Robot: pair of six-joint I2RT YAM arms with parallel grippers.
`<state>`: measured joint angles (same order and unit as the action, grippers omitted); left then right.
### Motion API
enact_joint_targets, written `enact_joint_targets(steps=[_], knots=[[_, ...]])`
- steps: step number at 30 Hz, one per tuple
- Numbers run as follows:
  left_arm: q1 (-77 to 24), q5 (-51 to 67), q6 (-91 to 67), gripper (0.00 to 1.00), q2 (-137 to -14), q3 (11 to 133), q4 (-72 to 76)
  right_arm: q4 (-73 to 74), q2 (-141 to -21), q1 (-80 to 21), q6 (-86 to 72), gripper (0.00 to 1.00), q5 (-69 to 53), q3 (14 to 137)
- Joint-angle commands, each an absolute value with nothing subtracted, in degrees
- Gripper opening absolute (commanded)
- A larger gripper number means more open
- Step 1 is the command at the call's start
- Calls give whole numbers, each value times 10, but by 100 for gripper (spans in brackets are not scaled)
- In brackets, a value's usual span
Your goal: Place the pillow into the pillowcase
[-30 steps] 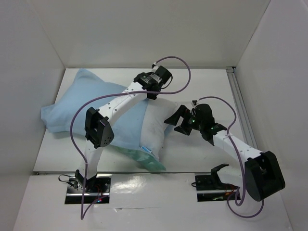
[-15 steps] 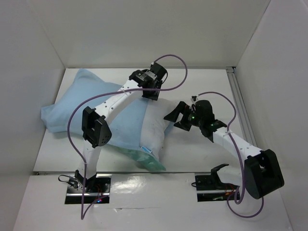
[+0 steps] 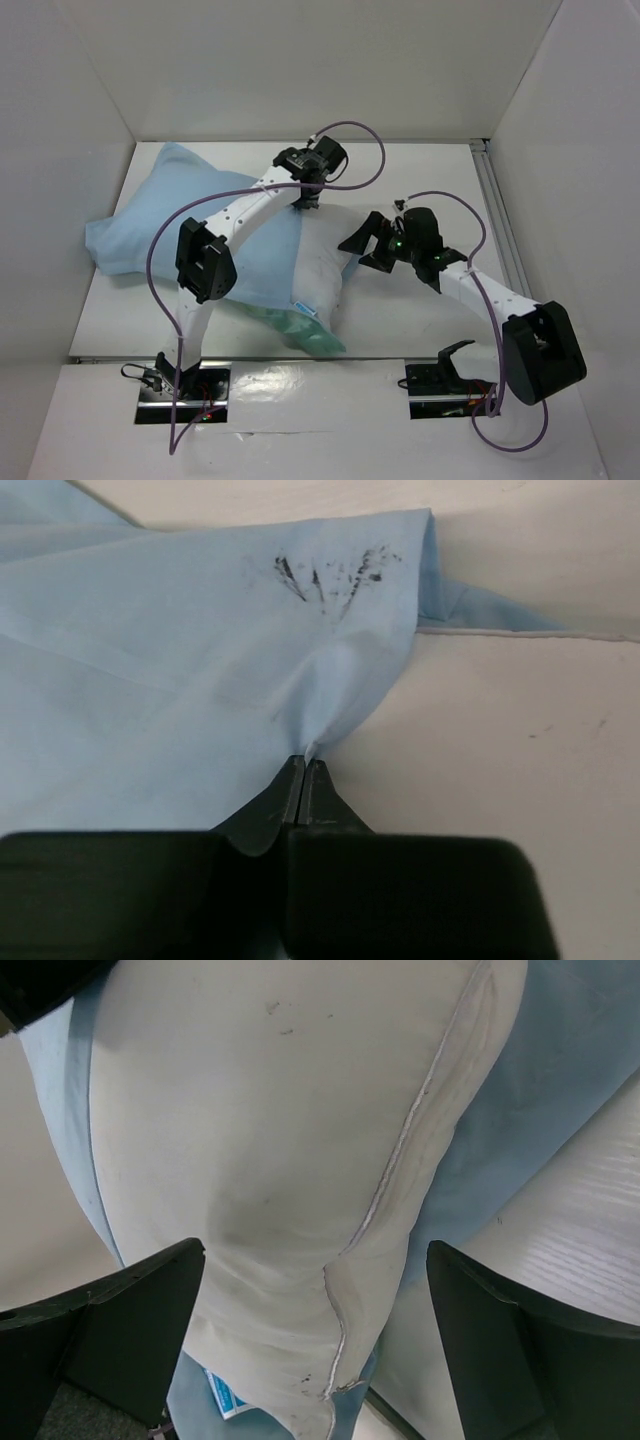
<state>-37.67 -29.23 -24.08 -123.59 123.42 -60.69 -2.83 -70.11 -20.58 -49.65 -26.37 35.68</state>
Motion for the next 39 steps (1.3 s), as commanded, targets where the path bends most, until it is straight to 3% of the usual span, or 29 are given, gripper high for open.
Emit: enact_joint_targets(steps=[1, 9, 12, 13, 14, 15, 20, 24, 26, 29, 32, 39], knots=[[-367, -326, -241, 0, -1221, 1255, -625, -76, -718, -202, -496, 99, -293, 381], [-367, -148, -240, 0, -1150, 1267, -579, -189, -799, -221, -497, 99, -331, 400], [-367, -51, -240, 0, -1116, 1240, -544, -198, -850, -236, -472, 88, -332, 460], [-367, -7, -245, 0, -1109, 1225, -522, -198, -873, -242, -467, 73, -332, 496], [-367, 16, -253, 0, -1104, 1225, -514, -198, -879, -242, -467, 16, -320, 513], [-358, 92, -253, 0, -1104, 1243, -506, -204, -879, -242, -455, 0, -320, 535], [-283, 327, -324, 0, -1129, 1376, -478, -92, -834, -208, -377, 0, -293, 773], [-262, 430, -424, 0, -1072, 1364, -285, -25, -810, -208, -346, 0, -300, 863], [-262, 453, -472, 0, -1042, 1338, -234, -33, -797, -218, -362, 0, -306, 828], [-293, 466, -502, 0, -1023, 1303, -176, -102, -786, -254, -400, 0, -295, 651], [-323, 491, -544, 0, -1023, 1240, -98, -223, -854, -288, -460, 0, -295, 517], [-383, 529, -579, 0, -1038, 1130, -25, -398, -965, -302, -562, 0, -281, 448]])
